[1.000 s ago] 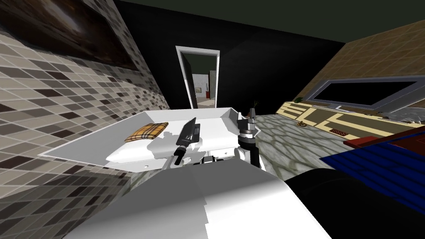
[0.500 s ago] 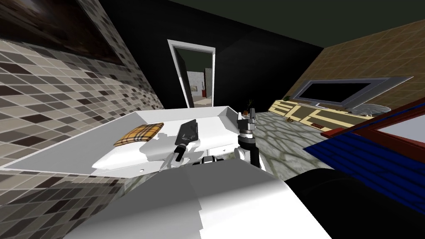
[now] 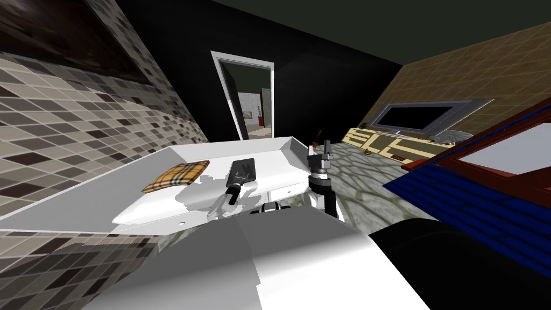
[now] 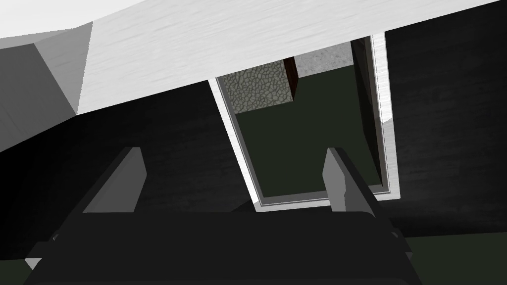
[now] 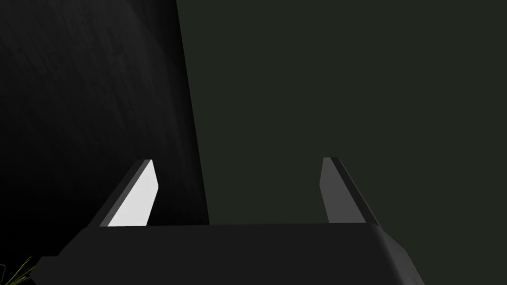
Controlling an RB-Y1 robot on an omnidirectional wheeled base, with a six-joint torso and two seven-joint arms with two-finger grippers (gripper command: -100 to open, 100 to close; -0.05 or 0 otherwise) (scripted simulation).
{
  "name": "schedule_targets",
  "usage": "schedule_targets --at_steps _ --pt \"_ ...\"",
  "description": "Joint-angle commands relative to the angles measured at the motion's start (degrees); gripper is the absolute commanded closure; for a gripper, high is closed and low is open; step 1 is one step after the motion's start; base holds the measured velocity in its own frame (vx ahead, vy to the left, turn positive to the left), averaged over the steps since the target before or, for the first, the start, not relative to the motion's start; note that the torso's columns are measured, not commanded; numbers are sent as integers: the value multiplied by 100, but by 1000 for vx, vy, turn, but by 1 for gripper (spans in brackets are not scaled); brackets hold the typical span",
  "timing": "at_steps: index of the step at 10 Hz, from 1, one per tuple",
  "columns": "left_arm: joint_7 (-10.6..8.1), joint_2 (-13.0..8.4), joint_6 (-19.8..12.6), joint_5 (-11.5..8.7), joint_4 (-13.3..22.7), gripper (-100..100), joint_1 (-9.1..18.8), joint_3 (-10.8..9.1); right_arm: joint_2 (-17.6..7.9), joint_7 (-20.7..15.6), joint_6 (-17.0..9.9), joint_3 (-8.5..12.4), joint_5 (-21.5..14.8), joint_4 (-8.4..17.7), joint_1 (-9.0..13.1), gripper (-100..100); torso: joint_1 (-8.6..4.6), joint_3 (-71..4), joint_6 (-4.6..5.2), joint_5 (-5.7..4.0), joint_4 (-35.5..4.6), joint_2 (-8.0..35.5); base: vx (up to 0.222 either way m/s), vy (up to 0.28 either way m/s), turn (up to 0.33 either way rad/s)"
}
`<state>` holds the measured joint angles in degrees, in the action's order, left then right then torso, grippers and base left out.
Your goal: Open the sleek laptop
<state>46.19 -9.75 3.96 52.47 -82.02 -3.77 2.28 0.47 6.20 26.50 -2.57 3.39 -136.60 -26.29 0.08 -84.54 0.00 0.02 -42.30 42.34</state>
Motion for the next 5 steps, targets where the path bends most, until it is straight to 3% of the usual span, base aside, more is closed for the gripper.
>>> schedule_targets --at_steps 1,2,5 --pt "-234 -184 -421 -2 -66 -100 160 145 0 0 0 0 0 0 -1 0 -5 -1 -3 -1 1 -4 -64 11 -92" --pt "-364 -282 -595 3 -115 -100 248 232 0 0 0 0 0 0 0 0 -14 -2 1 -3 1 -4 -94 14 -150" --pt "-493 -379 -896 8 -164 -100 337 318 0 0 0 0 0 0 0 0 -9 -5 0 -2 2 -9 -60 15 -68"
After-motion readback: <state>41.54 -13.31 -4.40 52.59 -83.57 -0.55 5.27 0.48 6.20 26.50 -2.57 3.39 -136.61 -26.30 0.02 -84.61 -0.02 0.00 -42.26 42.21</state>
